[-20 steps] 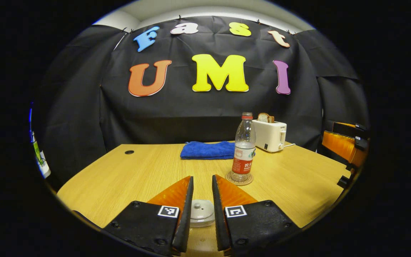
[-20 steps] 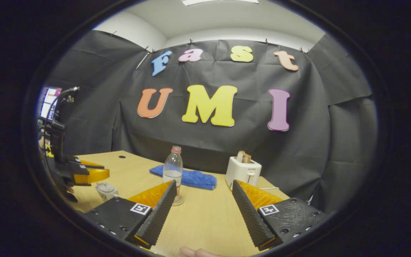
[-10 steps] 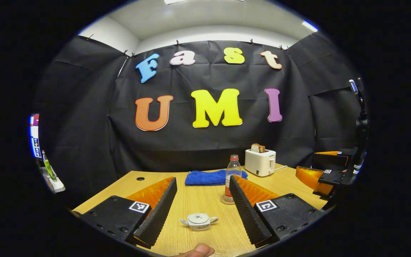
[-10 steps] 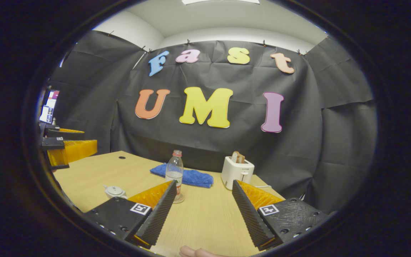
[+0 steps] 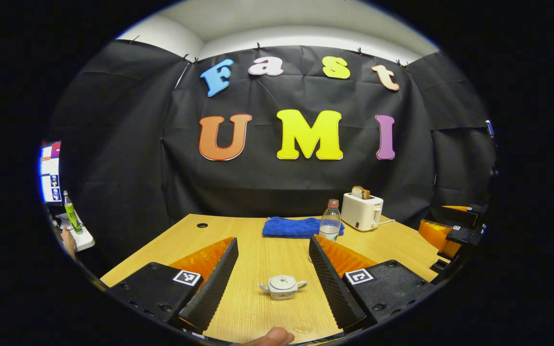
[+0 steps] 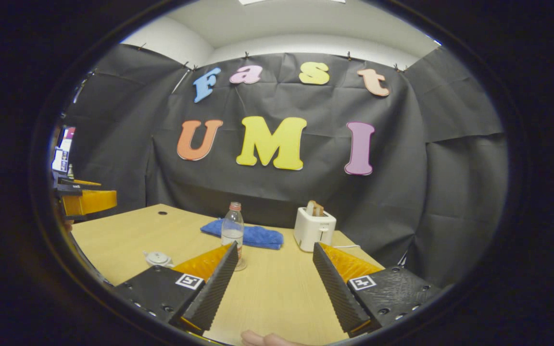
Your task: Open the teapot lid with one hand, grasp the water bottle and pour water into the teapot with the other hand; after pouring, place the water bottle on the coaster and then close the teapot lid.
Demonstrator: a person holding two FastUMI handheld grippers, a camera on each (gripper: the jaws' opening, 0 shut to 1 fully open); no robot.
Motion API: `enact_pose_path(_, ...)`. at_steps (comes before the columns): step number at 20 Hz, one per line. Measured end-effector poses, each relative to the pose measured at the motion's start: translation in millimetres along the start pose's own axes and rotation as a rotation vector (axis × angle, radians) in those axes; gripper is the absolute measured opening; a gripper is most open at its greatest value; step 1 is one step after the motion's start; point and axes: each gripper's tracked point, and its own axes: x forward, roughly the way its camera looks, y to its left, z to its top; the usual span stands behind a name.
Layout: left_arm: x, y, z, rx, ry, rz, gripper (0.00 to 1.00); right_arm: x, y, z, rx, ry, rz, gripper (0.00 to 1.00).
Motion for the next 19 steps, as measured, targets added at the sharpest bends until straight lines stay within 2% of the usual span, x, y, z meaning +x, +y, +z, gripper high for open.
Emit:
enact_pose_path(7, 4.3, -4.6, 0.0, 0.023, -0.011, 0.012, 0.93, 10.5, -7.6, -9.4, 0.009, 0.030, -0.019, 0.94)
enact_pose_path(10, 6.9, 1.6, -8.1, 0.021, 0.016, 0.046, 0.93, 11.7, -9.0, -10.3, 0.014, 0.031, -0.025, 0.94)
enact_pose_path(19, 13.1, -0.5, -19.1, 0.048, 0.055, 0.054, 0.93, 19.4, -20.5, -19.4, 0.039, 0.064, -0.055, 0.96)
